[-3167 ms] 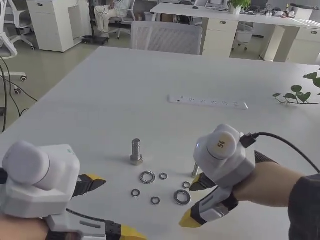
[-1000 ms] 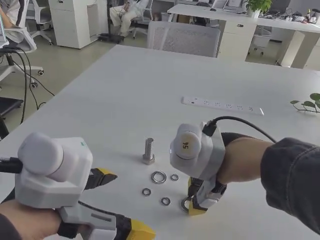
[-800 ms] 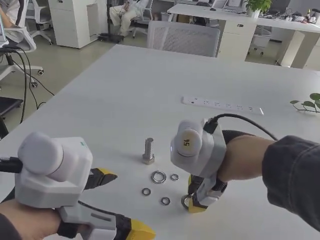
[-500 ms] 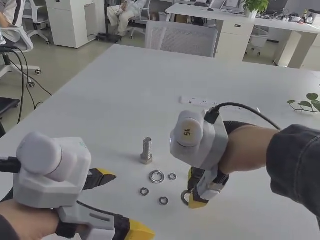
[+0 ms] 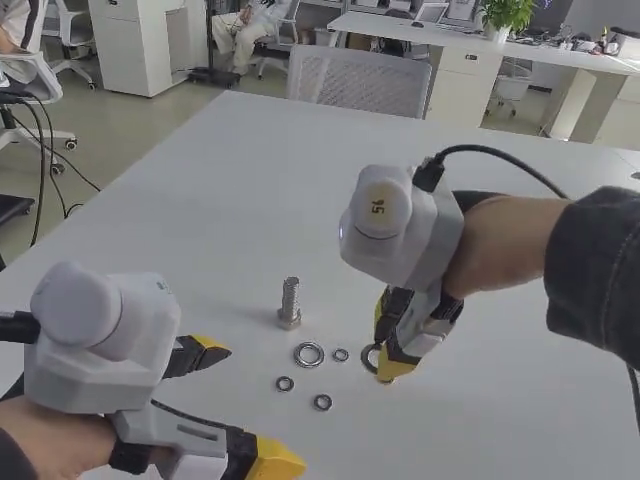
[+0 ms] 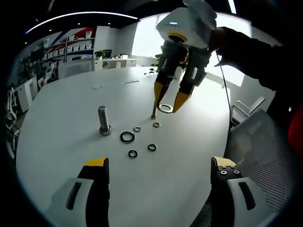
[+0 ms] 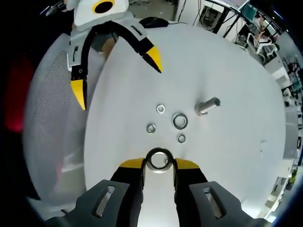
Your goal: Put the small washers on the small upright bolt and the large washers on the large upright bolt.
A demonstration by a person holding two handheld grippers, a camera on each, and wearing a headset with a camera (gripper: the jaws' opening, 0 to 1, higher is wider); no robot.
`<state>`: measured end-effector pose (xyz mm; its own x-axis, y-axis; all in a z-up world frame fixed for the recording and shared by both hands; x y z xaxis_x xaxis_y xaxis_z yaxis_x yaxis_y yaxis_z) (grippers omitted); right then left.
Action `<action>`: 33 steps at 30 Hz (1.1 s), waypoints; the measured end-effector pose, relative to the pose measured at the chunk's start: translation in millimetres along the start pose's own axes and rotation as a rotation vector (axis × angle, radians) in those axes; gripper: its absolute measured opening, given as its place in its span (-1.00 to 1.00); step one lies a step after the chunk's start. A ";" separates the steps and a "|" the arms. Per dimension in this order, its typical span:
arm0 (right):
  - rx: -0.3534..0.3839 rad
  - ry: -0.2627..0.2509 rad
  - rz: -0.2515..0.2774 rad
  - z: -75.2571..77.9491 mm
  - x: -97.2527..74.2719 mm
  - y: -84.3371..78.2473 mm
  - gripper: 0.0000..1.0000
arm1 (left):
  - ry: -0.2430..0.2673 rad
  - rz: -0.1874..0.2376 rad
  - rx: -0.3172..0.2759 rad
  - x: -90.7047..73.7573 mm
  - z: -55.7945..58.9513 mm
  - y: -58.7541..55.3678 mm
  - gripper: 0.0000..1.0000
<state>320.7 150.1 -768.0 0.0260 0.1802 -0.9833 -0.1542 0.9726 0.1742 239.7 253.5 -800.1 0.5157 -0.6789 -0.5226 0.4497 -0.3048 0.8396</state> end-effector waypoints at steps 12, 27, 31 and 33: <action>-0.052 -0.036 0.020 22.8 -23.5 31.9 -0.52 | 0.001 0.009 -0.001 -1.4 -0.8 2.0 0.77; -0.089 -0.064 0.052 68.0 -28.4 66.7 -0.52 | 0.000 0.003 -0.007 -0.3 -5.2 2.2 0.76; -0.100 -0.067 0.046 77.0 -23.3 71.0 -0.52 | 0.000 0.002 -0.012 0.0 -6.3 1.6 0.76; -0.100 -0.062 0.049 78.4 -21.9 73.5 -0.52 | -0.003 -0.001 -0.011 0.4 -5.9 1.1 0.76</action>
<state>386.3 229.2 -729.6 0.0771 0.2389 -0.9680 -0.2547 0.9434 0.2126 244.7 256.8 -800.2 0.5134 -0.6803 -0.5232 0.4579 -0.2984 0.8374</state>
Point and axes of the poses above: the centre of the closed fingertips' face, and the gripper's own axes: x roughly forward along the fingers, z roughly to its right, y roughly out of its top, the point moved 3 cm from there along -x, roughly backward along the fingers, and after that the axes turned 3 degrees about x, right-handed, at the moved point
